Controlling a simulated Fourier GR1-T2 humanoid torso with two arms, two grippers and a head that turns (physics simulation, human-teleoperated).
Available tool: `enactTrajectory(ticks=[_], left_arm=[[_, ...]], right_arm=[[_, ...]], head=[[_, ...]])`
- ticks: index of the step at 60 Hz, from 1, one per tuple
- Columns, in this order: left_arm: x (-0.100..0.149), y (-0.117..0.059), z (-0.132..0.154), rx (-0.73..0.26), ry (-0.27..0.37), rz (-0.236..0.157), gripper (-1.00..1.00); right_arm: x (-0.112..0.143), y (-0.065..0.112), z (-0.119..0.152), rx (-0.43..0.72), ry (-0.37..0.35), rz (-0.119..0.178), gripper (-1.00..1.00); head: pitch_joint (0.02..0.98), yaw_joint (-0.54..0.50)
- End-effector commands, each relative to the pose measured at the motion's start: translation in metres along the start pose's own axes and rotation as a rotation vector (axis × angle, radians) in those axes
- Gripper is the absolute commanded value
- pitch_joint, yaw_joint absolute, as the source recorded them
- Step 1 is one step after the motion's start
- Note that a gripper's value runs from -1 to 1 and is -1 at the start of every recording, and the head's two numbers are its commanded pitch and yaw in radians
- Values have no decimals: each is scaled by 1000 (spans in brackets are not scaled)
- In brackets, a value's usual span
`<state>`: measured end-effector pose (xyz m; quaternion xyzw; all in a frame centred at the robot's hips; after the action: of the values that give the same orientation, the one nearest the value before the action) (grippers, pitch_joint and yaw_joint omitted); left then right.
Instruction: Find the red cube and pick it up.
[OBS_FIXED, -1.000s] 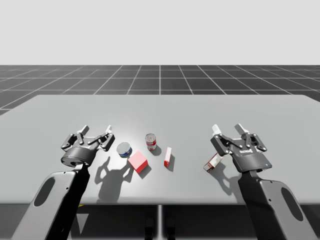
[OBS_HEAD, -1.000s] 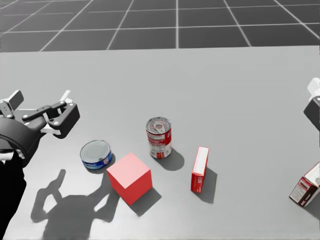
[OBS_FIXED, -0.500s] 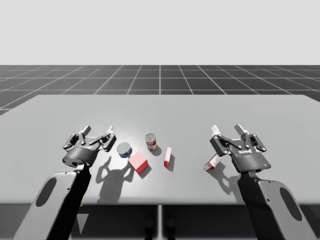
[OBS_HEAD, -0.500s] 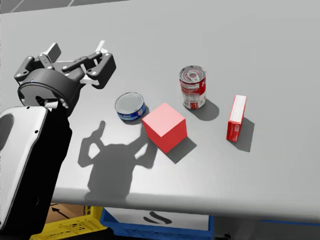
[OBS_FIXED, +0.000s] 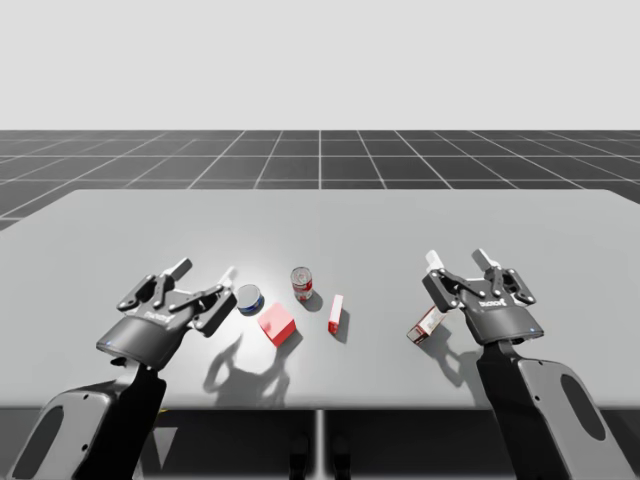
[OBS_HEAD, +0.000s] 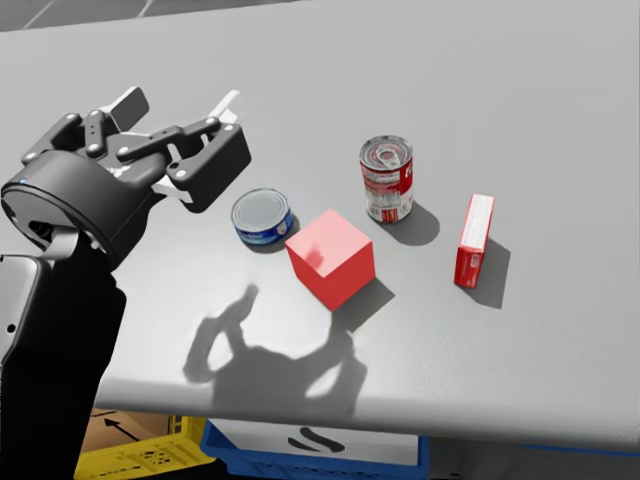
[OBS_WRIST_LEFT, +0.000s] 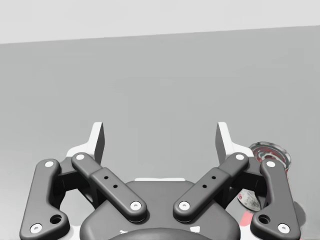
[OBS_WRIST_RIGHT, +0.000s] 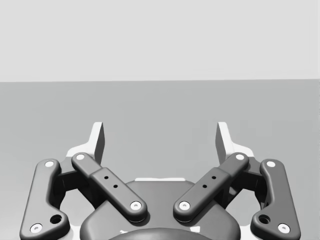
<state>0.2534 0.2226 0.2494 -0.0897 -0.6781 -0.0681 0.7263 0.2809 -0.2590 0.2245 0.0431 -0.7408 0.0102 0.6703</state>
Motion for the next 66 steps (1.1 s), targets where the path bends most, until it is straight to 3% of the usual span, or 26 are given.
enactTrajectory(ticks=[1, 17, 28, 36, 43, 48, 66], left_arm=[[-4, -13, 26, -86, 25, -28, -1000], [-31, -14, 54, -179, 82, -136, -1000], [-53, -23, 63, -225, 118, -167, -1000], [-74, -28, 61, -252, 153, -151, -1000], [-86, -32, 56, -282, 165, -165, -1000], [-90, -34, 51, -295, 164, -179, -1000], [-101, -44, 26, -305, 210, -175, -1000]], right_arm=[[0, -2, -1, -5, -1, 3, -1000], [0, -1, -1, -6, 2, 0, -1000], [1, -1, 1, -7, 0, -3, -1000], [1, 0, 1, -3, 1, -8, -1000], [1, 1, 1, 0, 2, -9, -1000], [1, 1, 1, 0, 2, -10, -1000], [1, 3, 2, 3, 2, -14, -1000]], head=[[891, 196], [890, 197], [891, 200], [890, 201], [890, 200], [891, 198], [890, 202]])
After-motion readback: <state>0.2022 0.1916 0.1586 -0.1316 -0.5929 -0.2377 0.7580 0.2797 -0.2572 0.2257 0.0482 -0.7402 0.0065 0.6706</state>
